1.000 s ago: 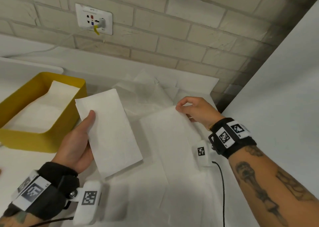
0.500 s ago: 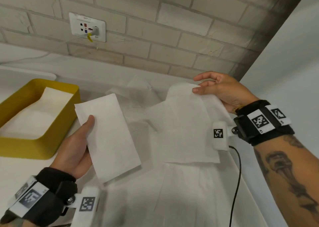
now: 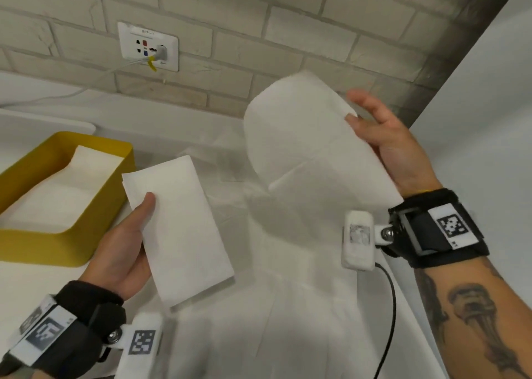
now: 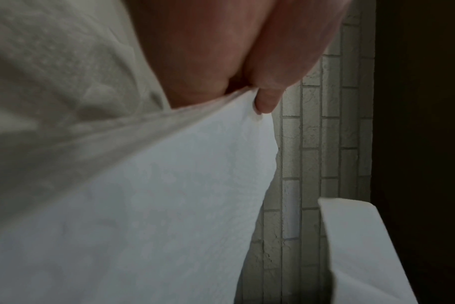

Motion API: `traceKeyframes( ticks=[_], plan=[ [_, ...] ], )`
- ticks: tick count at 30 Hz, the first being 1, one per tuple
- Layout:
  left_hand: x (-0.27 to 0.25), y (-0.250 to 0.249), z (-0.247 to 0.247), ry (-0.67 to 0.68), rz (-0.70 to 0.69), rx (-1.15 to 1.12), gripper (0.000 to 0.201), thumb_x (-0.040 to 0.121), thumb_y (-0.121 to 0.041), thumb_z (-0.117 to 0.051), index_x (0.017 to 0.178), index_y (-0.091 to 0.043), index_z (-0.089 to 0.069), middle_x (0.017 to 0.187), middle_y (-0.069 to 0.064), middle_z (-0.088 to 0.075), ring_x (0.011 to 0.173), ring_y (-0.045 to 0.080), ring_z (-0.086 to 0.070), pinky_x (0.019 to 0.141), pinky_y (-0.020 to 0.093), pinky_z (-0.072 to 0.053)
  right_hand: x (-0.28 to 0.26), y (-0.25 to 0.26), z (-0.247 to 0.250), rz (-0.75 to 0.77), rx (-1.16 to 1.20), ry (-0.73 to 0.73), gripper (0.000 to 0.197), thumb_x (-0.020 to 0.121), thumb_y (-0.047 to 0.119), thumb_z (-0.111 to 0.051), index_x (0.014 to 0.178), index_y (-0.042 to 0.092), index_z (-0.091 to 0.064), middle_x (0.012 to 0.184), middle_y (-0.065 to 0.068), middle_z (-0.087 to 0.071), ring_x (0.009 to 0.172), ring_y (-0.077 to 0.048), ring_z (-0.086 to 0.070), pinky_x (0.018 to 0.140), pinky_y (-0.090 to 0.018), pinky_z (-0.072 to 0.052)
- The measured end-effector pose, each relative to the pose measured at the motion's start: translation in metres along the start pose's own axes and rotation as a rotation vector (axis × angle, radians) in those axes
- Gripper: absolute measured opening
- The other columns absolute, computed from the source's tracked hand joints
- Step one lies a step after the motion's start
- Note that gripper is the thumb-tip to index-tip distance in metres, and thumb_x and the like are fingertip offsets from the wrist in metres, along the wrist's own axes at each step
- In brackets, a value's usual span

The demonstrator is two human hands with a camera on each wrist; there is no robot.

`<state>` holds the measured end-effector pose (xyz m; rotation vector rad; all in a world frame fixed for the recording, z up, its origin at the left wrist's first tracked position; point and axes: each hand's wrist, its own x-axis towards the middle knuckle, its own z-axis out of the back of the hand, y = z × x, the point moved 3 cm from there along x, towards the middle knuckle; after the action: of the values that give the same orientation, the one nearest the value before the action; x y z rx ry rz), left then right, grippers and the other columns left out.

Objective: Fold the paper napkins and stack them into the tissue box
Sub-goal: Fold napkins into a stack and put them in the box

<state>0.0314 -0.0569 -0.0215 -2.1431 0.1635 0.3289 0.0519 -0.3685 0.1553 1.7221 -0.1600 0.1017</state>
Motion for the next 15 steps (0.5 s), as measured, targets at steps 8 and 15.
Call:
traceKeyframes(
  ticks=[8, 15],
  plan=[
    [0.001, 0.006, 0.009, -0.012, 0.014, 0.037, 0.036, 0.102, -0.042, -0.053, 0.134, -0.029, -0.061, 0.118, -0.002, -0.076, 0.107, 0.02, -0.073, 0.088, 0.046, -0.052, -0.055, -0.115, 0.057, -0.353, -0.203, -0.288, 0.025, 0.088, -0.005, -0.068, 0.105, 0.013, -0.072, 0.116, -0.007, -0.071, 0.102, -0.024, -0.071, 0.088, -0.038, -0.06],
    [0.006, 0.015, 0.005, -0.002, 0.039, 0.06, 0.035, 0.101, -0.042, -0.054, 0.132, -0.026, -0.063, 0.12, -0.002, -0.076, 0.106, 0.016, -0.074, 0.093, 0.042, -0.051, -0.079, -0.16, 0.088, -0.495, -0.352, -0.295, 0.032, 0.083, 0.004, -0.078, 0.109, 0.022, -0.075, 0.113, -0.004, -0.074, 0.096, -0.018, -0.07, 0.089, -0.038, -0.056]
  ],
)
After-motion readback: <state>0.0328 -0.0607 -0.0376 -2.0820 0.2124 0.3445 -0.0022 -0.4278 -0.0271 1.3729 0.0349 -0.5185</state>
